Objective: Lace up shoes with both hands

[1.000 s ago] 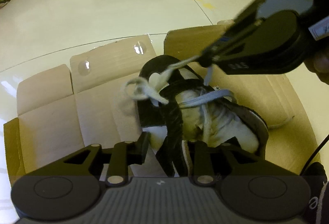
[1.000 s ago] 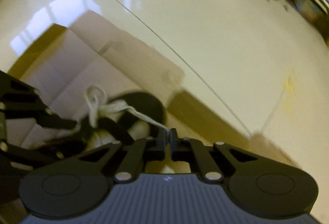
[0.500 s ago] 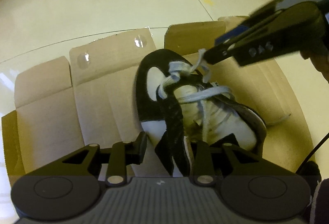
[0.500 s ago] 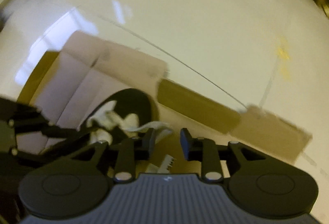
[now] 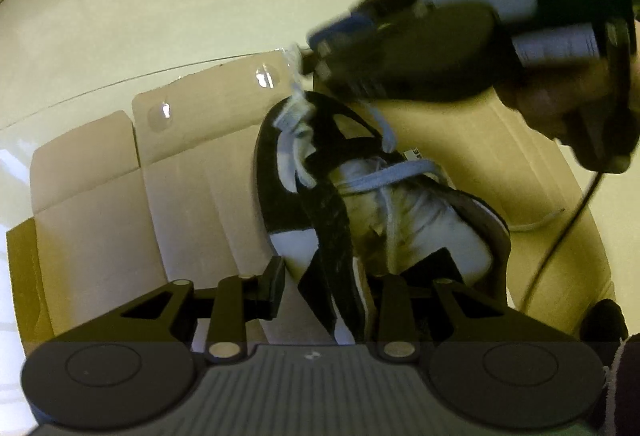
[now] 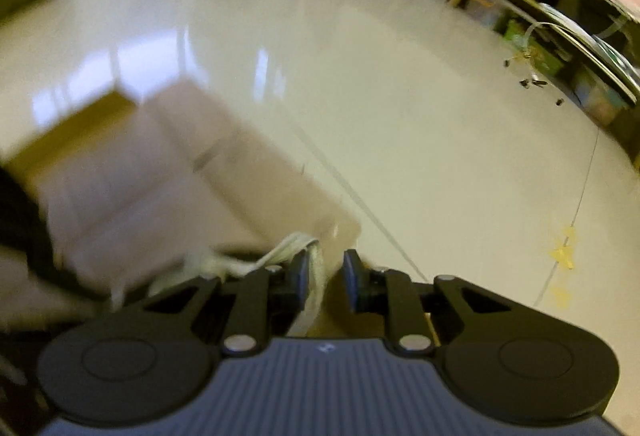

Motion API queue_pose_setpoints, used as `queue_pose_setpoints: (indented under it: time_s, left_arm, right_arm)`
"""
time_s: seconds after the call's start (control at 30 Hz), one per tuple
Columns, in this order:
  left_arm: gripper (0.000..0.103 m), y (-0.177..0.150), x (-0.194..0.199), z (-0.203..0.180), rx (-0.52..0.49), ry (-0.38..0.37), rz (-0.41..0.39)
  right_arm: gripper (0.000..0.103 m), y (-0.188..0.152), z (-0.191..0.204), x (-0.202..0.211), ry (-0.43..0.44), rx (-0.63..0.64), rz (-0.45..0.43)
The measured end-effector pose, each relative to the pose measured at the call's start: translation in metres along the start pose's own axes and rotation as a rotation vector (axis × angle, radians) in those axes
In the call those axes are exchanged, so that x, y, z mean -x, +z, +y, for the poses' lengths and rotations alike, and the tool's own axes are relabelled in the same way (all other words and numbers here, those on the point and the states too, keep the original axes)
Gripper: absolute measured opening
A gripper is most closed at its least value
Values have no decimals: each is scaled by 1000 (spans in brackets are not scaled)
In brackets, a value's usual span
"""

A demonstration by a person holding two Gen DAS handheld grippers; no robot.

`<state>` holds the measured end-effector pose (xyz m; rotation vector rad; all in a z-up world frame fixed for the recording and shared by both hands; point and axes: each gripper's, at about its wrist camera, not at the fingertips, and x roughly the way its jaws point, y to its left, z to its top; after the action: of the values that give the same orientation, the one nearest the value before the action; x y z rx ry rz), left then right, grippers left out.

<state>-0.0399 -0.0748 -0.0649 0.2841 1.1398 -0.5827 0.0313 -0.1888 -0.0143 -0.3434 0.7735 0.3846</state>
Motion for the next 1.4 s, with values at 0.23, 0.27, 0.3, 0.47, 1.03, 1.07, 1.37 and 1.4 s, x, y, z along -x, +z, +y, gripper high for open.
queue_pose_setpoints:
  time_s: [0.23,0.27,0.3,0.47,1.03,1.07,1.37,1.4]
  left_arm:
    - [30,-5,0,-1,-1,-6,9]
    - [30,-6,0,-2,-3,-5,8]
    - [30,-6,0,-2,-3,-5,8]
    - [30,-6,-2,-2,-1,-7,10]
    - [29,-12,6,32,124,-112,108]
    - [30,-13,6,35,158,-121,112]
    - [37,-7,12,33,53,-151,204]
    - [38,-5,15,35,52,-167,206]
  right_arm:
    - [21,30,-21,25,5,-163,-160]
    - [21,32,-23,27,13,-201,-164]
    - [21,35,-25,28,21,-237,-168]
    - [23,34,-33,31,-29,-333,-180]
    - [41,8,-50,22,46,-357,266]
    - [42,6,-50,23,47,-361,268]
    - [45,-34,-73,66,76,-374,340]
    - [44,-37,-66,67,122,-363,350]
